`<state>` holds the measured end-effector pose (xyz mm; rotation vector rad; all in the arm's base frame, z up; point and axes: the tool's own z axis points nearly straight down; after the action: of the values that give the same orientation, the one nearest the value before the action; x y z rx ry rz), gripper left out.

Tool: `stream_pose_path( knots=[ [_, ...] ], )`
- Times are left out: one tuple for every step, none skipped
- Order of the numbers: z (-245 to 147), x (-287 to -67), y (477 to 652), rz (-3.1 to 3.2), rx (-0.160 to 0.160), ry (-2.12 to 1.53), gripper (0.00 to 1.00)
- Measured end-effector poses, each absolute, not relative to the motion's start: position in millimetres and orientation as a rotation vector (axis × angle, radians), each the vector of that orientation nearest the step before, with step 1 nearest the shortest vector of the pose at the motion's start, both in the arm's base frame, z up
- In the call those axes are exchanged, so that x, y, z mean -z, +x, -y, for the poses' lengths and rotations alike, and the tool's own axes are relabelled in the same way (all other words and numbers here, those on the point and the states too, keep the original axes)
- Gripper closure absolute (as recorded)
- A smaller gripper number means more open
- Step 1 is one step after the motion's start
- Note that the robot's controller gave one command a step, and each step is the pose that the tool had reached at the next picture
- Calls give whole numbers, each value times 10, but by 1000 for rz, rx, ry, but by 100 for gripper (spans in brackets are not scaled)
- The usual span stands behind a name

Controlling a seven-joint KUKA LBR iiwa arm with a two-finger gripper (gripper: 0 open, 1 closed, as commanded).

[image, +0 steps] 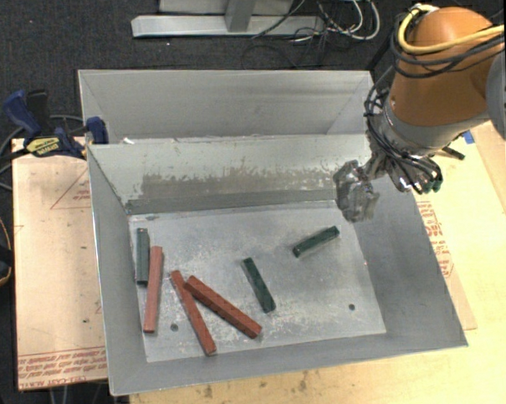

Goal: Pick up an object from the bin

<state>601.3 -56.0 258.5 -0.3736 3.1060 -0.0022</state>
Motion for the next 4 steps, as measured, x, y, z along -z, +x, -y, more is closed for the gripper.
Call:
stream_pose_path(
  knots=[
    [565, -2538, 5994, -3115, -1, -373, 0],
    [628, -1137, 6139, -3130, -5, -327, 0],
    [588, -677, 6234, -3107, -3, -476, 0],
    [593, -705, 6247, -3103, -2, -474, 100]
  ],
)
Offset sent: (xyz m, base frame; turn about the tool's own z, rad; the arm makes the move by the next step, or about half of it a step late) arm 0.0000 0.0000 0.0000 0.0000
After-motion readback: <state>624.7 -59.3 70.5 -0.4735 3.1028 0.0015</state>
